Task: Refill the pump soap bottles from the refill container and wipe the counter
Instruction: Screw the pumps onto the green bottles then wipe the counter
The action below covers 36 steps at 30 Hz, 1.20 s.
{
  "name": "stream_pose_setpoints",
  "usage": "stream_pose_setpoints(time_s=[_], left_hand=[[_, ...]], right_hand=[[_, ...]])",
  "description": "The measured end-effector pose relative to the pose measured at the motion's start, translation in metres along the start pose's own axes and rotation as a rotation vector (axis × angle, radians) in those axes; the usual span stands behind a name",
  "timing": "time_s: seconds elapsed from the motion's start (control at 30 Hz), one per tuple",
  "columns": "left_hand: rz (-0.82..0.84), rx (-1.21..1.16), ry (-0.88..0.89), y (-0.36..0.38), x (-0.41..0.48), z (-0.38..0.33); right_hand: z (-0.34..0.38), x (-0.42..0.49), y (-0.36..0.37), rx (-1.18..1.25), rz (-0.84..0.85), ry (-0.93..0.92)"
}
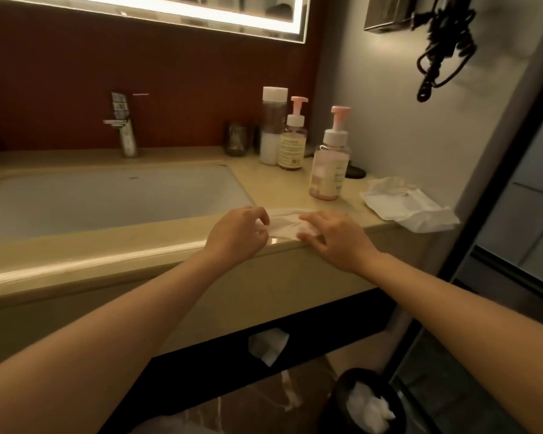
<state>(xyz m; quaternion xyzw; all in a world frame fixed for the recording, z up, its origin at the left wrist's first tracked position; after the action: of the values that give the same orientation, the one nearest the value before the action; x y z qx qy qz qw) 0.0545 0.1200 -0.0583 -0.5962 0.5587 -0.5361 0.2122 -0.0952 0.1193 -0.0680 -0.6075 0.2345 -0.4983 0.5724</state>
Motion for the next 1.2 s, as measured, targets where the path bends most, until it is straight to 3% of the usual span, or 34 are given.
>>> stream_pose_setpoints(time_s=[0.1,0.27,0.5,0.6,0.7,0.83,1.0,1.2], left_hand=[[-0.006,0.018,0.101,-0.001,-0.005,-0.001],[-0.001,0.047,0.174,0.005,-0.01,-0.013],[-0.173,0.149,0.348,0.014,-0.023,-0.052],[-0.145,0.166,0.493,0.036,-0.036,-0.081],[-0.031,0.092,0.505,0.075,-0.046,-0.099],[0.243,-0.059,0.338,0.145,-0.056,-0.113],[0.545,-0.24,0.145,0.232,-0.078,-0.118],[0.796,-0.37,0.048,0.323,-0.098,-0.125]], right_hand=[[0.003,-0.016,0.003,-0.127,-0.176,-0.129],[0.002,-0.025,-0.009,-0.004,-0.356,-0.153],[-0.022,-0.059,-0.013,0.024,-0.328,-0.14],[-0.045,-0.091,0.002,0.015,-0.259,-0.107],[-0.071,-0.121,0.008,0.082,-0.244,-0.001],[-0.106,-0.165,0.033,0.22,-0.147,0.157],[-0.16,-0.214,0.092,0.516,0.076,0.485],[-0.21,-0.266,0.163,0.717,0.314,0.713]])
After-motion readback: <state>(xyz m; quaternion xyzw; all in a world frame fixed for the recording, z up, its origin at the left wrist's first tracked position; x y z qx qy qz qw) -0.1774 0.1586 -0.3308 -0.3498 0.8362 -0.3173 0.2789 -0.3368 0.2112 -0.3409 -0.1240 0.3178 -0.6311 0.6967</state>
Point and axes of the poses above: each hand's wrist, its own x-axis towards the middle knuckle, its own y-axis out of the palm, z = x × y, the point moved 9 cm from there along x, towards the middle knuckle, and after that the axes turned 6 degrees about x, right-handed, at the moved point
